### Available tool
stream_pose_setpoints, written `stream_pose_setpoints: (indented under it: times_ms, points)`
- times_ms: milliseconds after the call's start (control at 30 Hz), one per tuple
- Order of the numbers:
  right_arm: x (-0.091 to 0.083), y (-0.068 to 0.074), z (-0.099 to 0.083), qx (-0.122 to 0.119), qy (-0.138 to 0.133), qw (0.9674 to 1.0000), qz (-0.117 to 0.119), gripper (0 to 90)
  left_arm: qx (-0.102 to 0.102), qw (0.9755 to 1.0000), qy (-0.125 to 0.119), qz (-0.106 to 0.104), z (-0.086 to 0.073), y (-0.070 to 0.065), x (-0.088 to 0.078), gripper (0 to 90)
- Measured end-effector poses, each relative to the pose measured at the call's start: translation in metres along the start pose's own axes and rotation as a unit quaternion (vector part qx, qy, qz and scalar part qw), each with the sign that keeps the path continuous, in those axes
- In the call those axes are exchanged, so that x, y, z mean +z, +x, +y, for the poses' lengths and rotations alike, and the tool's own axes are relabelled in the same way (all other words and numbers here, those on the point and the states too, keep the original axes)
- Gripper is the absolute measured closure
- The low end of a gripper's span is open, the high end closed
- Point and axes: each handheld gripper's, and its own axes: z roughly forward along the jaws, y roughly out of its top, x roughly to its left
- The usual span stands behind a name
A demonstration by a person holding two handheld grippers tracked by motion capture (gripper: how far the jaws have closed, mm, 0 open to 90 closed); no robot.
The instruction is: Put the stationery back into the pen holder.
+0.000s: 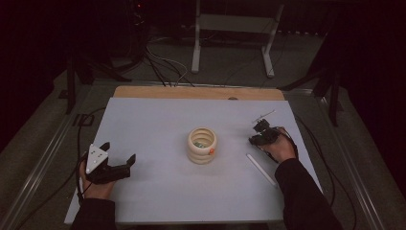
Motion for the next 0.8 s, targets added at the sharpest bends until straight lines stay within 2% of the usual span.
stream_pose_setpoints:
  times_ms: [133, 267, 800]
  points:
    - [0.0, 0.007, 0.002, -0.025, 0.004, 0.9994, -0.021, 81.4, 0.001, 1.0, 0.0, -0.001, 0.0, 0.0, -0.001, 0.1]
    - [-0.007, 0.012, 0.002, -0.04, -0.006, 0.9988, -0.026, 81.5, -0.001, 1.0, 0.0, 0.0, 0.0, 0.0, 0.0, 0.1]
    - [-0.048, 0.023, 0.015, -0.048, -0.084, 0.9944, -0.041, 81.7, 0.002, 1.0, 0.005, -0.002, -0.001, -0.001, 0.002, 0.1]
